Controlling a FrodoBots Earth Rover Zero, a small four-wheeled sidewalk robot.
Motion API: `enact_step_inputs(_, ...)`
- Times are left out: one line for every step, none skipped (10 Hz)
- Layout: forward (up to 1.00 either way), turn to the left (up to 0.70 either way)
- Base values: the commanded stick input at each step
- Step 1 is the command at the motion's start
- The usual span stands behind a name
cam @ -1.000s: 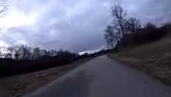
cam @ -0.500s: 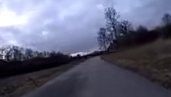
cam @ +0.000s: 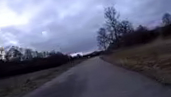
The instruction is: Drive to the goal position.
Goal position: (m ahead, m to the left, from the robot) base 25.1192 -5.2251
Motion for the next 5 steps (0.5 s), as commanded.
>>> enact_step_inputs(0.5, 0.0)
enact_step_inputs(0.5, 0.0)
enact_step_inputs(0.5, 0.0)
enact_step_inputs(0.5, 0.0)
enact_step_inputs(0.5, 0.0)
